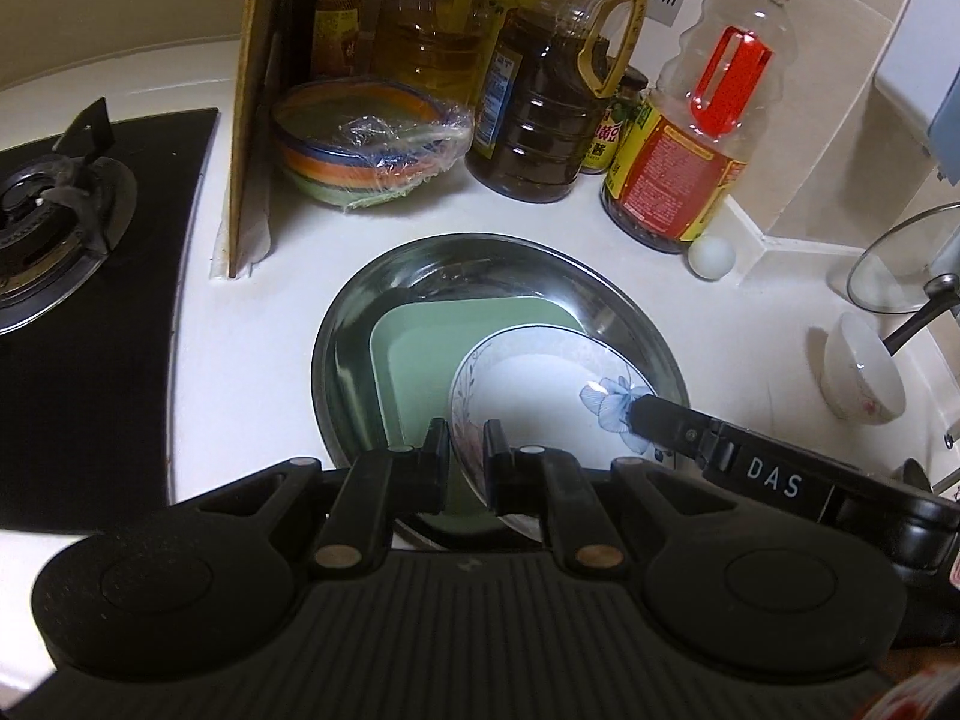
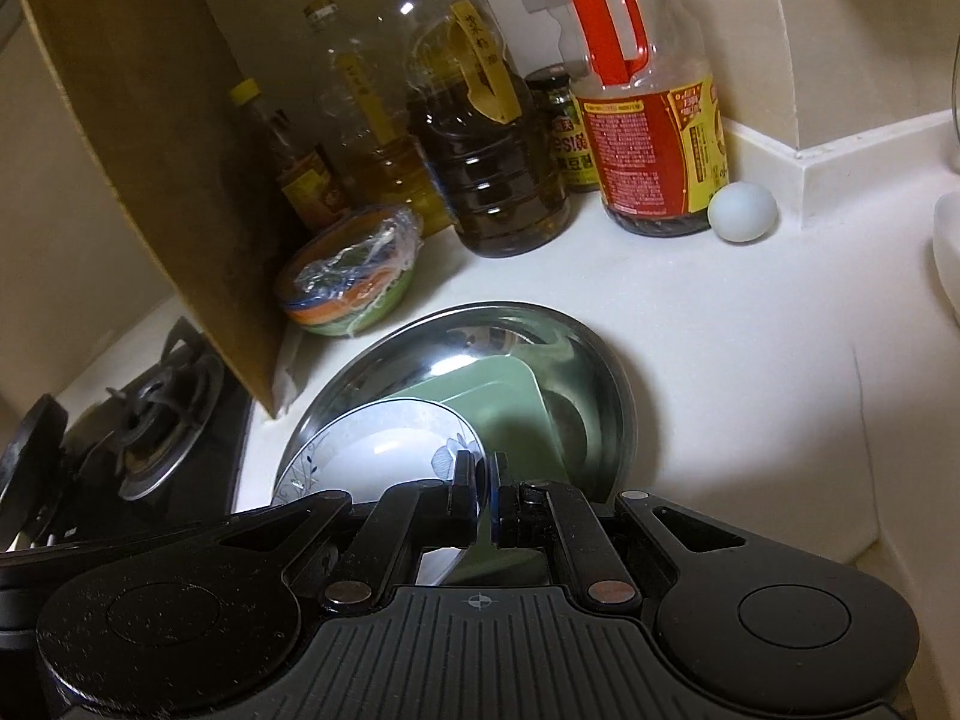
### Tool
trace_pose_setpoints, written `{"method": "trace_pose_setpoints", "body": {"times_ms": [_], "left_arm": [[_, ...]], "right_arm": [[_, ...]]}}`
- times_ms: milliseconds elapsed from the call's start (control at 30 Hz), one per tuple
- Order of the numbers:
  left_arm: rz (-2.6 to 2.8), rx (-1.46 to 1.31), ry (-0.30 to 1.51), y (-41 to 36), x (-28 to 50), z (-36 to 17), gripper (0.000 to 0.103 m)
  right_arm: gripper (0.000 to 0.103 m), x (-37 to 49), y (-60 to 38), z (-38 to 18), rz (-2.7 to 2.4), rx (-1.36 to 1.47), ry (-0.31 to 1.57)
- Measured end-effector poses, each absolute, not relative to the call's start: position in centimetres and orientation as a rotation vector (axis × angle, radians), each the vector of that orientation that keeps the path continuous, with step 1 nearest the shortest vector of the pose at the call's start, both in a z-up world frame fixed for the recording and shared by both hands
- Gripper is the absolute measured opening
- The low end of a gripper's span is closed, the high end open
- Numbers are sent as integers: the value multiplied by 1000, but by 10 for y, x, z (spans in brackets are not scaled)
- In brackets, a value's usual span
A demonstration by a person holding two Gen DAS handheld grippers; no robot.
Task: Organize plates and bowls
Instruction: 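Carry the saucer over the basin and lower it onto the green tray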
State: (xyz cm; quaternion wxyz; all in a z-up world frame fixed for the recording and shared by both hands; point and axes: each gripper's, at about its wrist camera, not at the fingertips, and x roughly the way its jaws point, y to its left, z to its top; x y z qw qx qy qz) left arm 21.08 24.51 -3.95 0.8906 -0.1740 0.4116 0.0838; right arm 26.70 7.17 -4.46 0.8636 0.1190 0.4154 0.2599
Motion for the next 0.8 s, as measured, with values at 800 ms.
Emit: {"method": "trace_pose_setpoints", "body": {"times_ms": [800], "left_arm": [[110, -351, 944, 269, 253, -67, 10]], "right_arm": [[5, 300, 93, -73, 450, 262, 960]]}}
